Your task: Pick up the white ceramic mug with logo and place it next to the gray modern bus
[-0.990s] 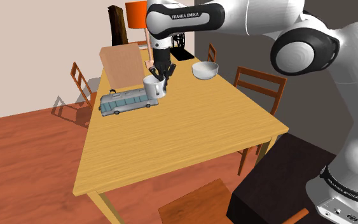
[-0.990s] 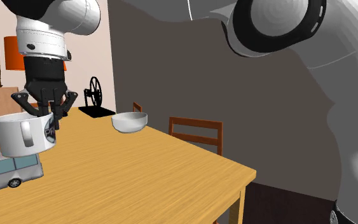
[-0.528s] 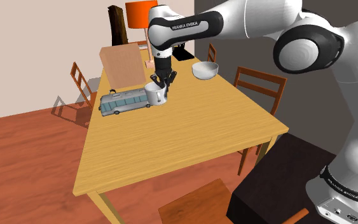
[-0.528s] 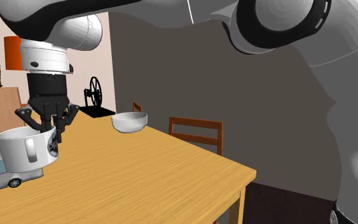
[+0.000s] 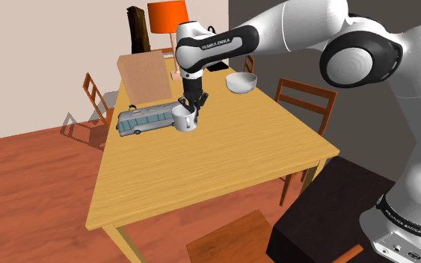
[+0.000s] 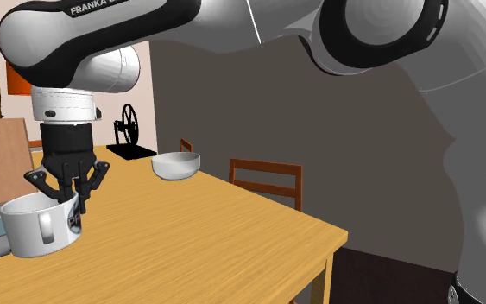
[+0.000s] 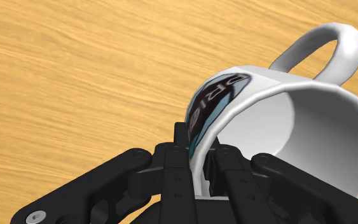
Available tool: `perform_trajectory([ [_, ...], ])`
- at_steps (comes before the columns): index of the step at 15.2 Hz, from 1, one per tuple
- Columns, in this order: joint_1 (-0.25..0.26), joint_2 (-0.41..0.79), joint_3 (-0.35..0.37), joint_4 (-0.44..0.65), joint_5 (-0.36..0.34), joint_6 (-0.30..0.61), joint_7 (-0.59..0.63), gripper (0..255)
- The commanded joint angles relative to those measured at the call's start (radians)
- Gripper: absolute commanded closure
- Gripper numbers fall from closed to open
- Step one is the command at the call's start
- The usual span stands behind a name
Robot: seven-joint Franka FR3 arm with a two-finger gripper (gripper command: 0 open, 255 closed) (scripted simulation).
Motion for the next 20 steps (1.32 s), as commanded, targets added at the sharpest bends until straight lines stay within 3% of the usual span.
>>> perform_trajectory([
  [1,-0.001,0.003,0.000,-0.023,0.001,0.027,-0.003,255],
  [7,0.001,0.025,0.002,-0.077,0.005,0.102,-0.009,255],
  [15,0.001,0.025,0.002,-0.077,0.005,0.102,-0.009,255],
  [16,0.001,0.025,0.002,-0.077,0.005,0.102,-0.009,0],
  [20,0.001,0.025,0.002,-0.077,0.005,0.102,-0.009,0],
])
